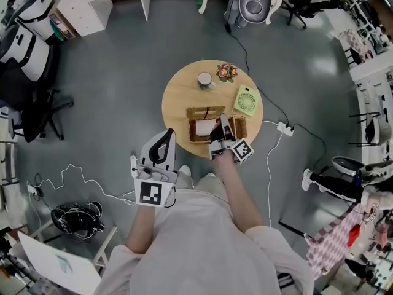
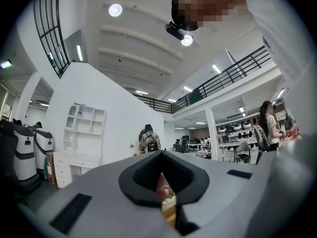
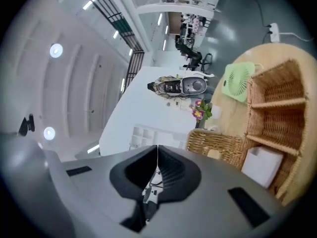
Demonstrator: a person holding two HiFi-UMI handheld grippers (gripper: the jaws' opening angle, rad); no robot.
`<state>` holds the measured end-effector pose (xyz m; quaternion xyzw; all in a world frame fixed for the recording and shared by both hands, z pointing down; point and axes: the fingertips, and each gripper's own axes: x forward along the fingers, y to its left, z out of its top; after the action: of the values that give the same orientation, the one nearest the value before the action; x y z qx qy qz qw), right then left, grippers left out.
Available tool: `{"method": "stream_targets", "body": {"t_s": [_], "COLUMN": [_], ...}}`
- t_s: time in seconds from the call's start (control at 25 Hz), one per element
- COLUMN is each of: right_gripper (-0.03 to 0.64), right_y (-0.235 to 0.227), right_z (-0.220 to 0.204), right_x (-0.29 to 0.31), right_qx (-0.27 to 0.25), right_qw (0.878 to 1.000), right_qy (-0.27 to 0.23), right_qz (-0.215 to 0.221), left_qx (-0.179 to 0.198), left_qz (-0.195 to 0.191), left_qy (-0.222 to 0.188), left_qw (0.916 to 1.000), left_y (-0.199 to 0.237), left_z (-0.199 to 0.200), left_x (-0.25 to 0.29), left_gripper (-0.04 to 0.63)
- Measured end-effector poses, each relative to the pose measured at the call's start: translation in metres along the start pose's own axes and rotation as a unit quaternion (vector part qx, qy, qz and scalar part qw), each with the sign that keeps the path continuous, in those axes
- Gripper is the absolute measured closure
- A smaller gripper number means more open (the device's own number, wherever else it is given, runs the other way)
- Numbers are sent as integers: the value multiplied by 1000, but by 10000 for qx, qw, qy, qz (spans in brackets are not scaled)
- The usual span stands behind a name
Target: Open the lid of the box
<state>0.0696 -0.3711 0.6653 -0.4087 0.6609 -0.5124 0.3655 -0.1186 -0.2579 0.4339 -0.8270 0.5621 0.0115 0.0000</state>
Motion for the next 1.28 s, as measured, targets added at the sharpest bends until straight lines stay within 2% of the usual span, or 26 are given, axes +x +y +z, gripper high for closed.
{"method": "stream_targets", "body": {"t_s": [0.12,0.2,0.28,0.4,0.52,0.6,0.64,0.84,1.04,1.28], "right_gripper": [620,620,621,621,621,621,621,621,621,621], "right_y": [41,67,93,133,168,191,201,237,256,267], "right_z": [-5,-7,-10,-18,-26,-29,-31,-32,-41,-48], "right_x": [-9,-20,-33,-52,-75,-94,-104,-171,-246,-324], "right_qx": [-1068,-2150,-3351,-4781,-5697,-6067,-6168,-6310,-6541,-6453], "right_qw": [9939,9758,9408,8759,8191,7926,7850,7745,7543,7610], "right_qy": [245,390,509,645,664,603,568,422,496,610], "right_qz": [81,-22,-94,-84,-32,42,78,182,257,270], "left_qx": [-92,-140,-162,-131,-120,-109,-95,8,92,108], "left_qz": [-41,-73,-101,-105,-28,47,83,224,318,249], "left_qy": [-1,-3,13,19,-42,-72,-82,-114,-254,-136], "left_qw": [9999,9999,9998,9999,9999,9999,9999,9997,9991,9995], "left_y": [2,3,1,-5,-15,-24,-29,-65,-116,-183], "left_z": [0,0,-2,-4,-5,-4,-4,-4,0,4], "left_x": [-5,-10,-17,-27,-38,-49,-55,-102,-162,-221], "left_gripper": [600,600,600,600,600,600,600,600,600,600]}}
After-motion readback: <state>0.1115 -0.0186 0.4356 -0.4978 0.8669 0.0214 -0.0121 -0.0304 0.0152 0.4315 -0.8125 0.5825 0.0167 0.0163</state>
